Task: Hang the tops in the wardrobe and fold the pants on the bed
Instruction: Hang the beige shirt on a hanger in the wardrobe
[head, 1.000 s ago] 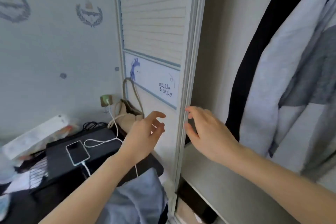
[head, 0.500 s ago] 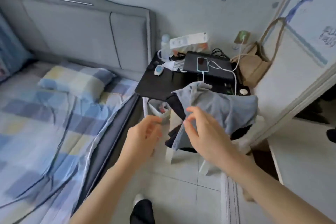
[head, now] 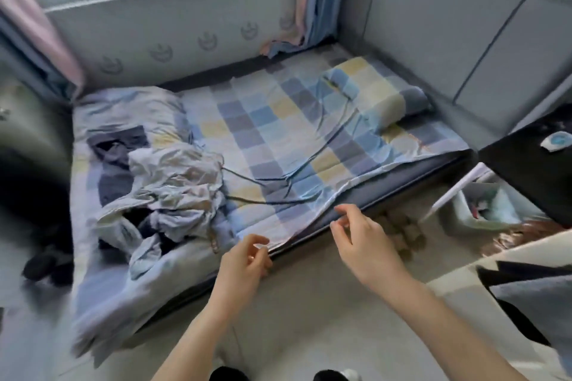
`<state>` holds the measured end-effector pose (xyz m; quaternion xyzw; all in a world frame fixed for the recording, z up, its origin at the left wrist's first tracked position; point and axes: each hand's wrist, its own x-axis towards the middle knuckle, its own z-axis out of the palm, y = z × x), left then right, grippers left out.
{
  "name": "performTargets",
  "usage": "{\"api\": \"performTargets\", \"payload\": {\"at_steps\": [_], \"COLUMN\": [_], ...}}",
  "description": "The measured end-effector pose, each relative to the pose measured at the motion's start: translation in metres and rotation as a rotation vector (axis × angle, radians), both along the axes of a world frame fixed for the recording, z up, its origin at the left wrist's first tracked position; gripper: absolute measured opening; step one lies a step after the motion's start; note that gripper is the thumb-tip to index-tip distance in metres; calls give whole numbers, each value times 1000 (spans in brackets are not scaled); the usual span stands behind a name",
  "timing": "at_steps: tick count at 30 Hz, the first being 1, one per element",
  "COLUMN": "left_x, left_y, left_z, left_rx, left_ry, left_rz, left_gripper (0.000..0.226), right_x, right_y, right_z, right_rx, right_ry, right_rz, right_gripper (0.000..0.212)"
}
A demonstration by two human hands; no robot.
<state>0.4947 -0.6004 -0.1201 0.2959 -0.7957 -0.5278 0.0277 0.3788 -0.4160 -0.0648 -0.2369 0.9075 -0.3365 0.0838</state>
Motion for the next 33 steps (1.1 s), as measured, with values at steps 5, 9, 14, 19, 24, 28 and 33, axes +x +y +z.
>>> {"api": "performTargets", "payload": {"at_steps": [5, 9, 14, 19, 24, 28, 33], "left_x": [79, 132, 146, 114, 61, 12, -48], "left_y": [-107, -193, -284, -358, -419, -459, -485], "left_z": [-27, -53, -82, -121, -167, -214, -277], "left_rx": [49, 99, 39, -73, -85, -76, -51], "left_ry": [-87, -178, -293, -403, -511, -601, -629], "left_rz": [161, 246, 278, 145, 68, -15, 14], "left_gripper": [16, 19, 15, 14, 24, 43, 58], "right_x": [45, 81, 96, 64, -3, -61, -110], "right_y": [-118, -208, -295, -361, -427, -479, -524], "right_z": [-30, -56, -97, -139, -202, -272, -362], "right_rx": [52, 119, 184, 271, 396, 502, 550], "right_ry": [-139, -251, -362, -454, -463, -464, -540], "right_rz": [144, 197, 212, 197, 200, 198, 138], "right_gripper": [30, 31, 29, 29, 30, 45, 51]}}
